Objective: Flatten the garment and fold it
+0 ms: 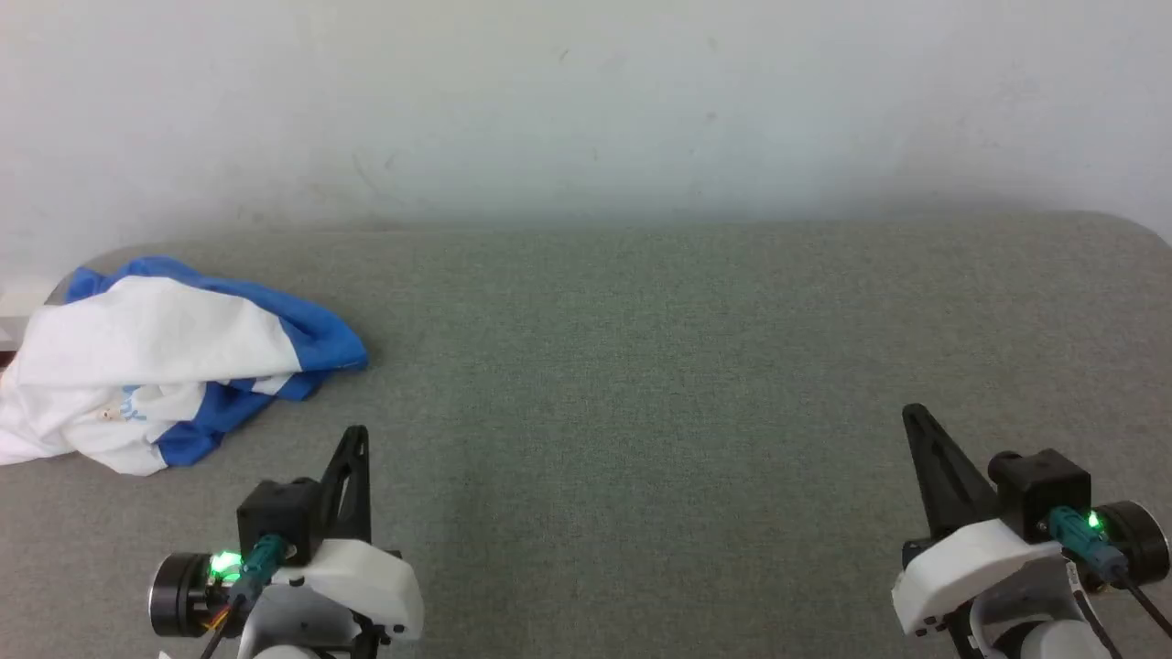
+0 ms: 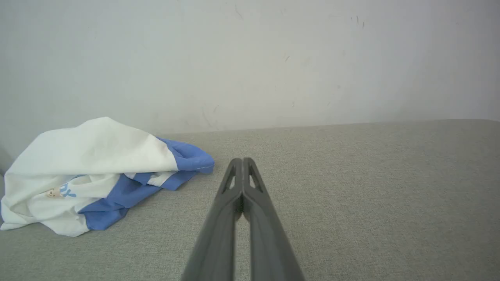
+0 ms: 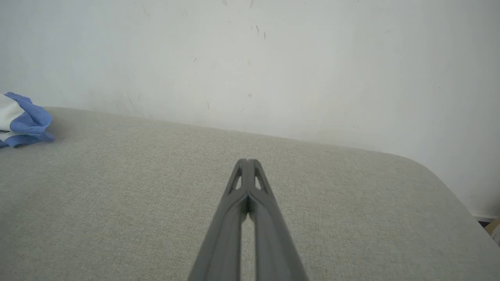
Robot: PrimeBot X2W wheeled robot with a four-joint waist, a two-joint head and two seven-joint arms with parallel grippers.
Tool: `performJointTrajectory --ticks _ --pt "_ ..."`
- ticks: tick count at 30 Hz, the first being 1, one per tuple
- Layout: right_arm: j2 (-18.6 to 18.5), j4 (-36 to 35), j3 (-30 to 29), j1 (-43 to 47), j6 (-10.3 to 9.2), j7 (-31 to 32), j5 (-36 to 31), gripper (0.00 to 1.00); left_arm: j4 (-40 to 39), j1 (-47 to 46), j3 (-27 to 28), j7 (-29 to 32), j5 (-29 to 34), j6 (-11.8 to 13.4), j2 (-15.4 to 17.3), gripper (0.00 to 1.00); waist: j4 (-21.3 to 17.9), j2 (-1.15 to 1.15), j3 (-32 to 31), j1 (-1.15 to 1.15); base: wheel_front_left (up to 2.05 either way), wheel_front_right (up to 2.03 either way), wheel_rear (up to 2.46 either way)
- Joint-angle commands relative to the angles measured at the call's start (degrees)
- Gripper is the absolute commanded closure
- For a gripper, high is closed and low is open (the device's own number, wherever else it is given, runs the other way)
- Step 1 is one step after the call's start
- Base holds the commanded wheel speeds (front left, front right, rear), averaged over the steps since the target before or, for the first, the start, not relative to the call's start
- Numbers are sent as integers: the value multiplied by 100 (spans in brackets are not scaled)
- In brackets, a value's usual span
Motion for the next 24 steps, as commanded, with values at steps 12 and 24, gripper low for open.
performJointTrajectory --ticks 12,24 --pt "23 -30 1 -84 -12 3 -42 100 -32 -76 23 1 38 38 -4 100 0 -1 0 0 0 0 0" --pt "23 -30 1 -84 -12 3 -42 100 -32 -76 23 1 38 38 -4 100 0 -1 0 0 0 0 0"
